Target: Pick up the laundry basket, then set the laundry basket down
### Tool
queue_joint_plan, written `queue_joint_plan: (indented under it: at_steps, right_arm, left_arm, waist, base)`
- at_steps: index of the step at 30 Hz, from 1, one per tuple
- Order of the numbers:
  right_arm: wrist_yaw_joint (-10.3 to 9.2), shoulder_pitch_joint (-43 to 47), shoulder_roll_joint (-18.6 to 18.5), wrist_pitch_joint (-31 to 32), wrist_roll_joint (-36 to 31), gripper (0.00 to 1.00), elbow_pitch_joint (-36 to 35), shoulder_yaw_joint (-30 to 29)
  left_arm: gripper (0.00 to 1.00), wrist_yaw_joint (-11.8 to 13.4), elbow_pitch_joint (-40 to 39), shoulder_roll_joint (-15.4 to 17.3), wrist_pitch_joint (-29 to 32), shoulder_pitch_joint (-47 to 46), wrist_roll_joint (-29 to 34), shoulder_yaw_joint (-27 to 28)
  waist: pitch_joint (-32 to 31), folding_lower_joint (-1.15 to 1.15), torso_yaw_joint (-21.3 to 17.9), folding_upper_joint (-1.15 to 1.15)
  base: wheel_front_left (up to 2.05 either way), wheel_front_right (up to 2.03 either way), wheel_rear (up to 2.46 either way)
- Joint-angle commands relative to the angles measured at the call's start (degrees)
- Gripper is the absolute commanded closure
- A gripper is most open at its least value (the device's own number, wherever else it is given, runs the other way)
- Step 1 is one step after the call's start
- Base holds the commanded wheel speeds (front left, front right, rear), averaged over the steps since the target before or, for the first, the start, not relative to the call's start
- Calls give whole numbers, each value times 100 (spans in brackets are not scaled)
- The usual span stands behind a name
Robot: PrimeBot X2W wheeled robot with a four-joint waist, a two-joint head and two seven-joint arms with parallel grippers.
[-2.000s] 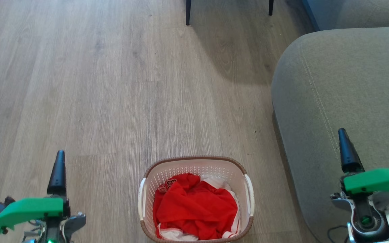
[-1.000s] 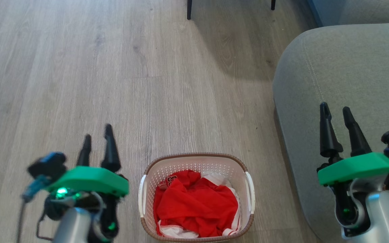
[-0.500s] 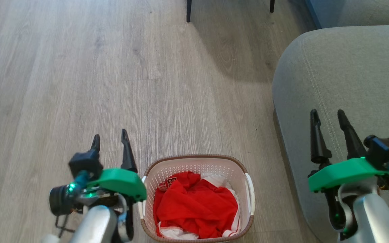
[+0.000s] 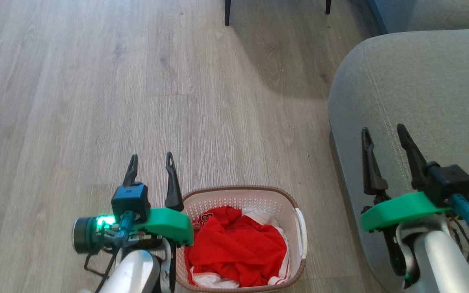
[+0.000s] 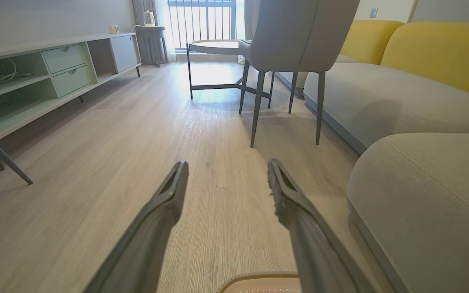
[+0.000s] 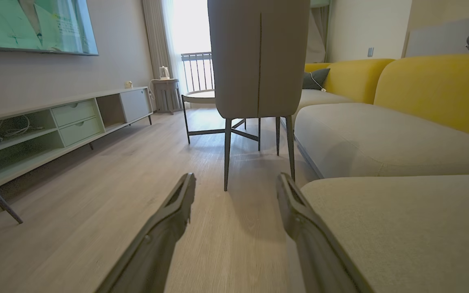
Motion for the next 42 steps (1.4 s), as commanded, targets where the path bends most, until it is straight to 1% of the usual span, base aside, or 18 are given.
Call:
queue_joint_plan:
  at_steps: [1, 5, 9, 13, 16, 19, 21, 24, 28, 32, 34, 42]
  right_arm:
    - [35, -316, -55, -92, -191, 0, -195, 145]
    - [36, -286, -75, -159, -160, 0, 82, 321]
    - [38, -344, -136, -226, -109, 0, 8, 434]
    - [39, -348, -160, -293, -258, 0, -26, 429]
    - [40, -307, -143, -343, -290, 0, 59, 421]
    - [41, -292, -117, -385, -320, 0, 242, 396]
    - [41, -288, -101, -385, -262, 0, 377, 376]
    - [41, -286, -100, -385, -232, 0, 521, 418]
    - [41, -255, -76, -385, -157, 0, 772, 378]
    - [41, -267, -62, -385, -138, 0, 991, 401]
    - [41, -292, -71, -385, -133, 0, 1159, 455]
    - [41, -311, -114, -385, -139, 0, 1296, 517]
  left_arm:
    - [0, 39, -266, 13, -81, -366, 135, 179]
    - [0, -146, -498, -97, -148, -297, 215, 383]
    - [0, -339, -755, -216, -216, -174, 411, 666]
    - [0, -484, -898, -337, -283, -76, 614, 963]
    - [0, -601, -809, -371, -333, -9, 883, 999]
    - [0, -722, -711, -392, -375, 37, 984, 1053]
    - [0, -784, -623, -398, -375, 84, 921, 1111]
    - [0, -921, -335, -400, -375, 170, 540, 1153]
    - [0, -1108, 89, -401, -375, 207, 397, 1158]
    - [0, -1203, 303, -402, -375, 201, 326, 1191]
    - [0, -1324, 434, -402, -375, 190, 384, 1165]
    - [0, -1442, 522, -402, -375, 198, 138, 1167]
  waist:
    - [3, 0, -4, 0]
    - [-4, 0, -10, 0]
    - [-3, 0, -16, 0]
    - [-5, 0, -13, 0]
    - [-11, 0, -5, 0]
    - [-17, 0, -4, 0]
    - [-23, 0, -4, 0]
    - [-42, 0, -8, 0]
    - [-69, 0, -28, 0]
    - [-80, 0, -65, 0]
    - [-93, 0, -89, 0]
    - [-114, 0, -80, 0]
  base:
    - [0, 0, 0]
    - [0, 0, 0]
    - [0, 0, 0]
    - [0, 0, 0]
    - [0, 0, 0]
    - [0, 0, 0]
    - [0, 0, 0]
    - [0, 0, 0]
    - [0, 0, 0]
    - [0, 0, 0]
    - [0, 0, 0]
    - [0, 0, 0]
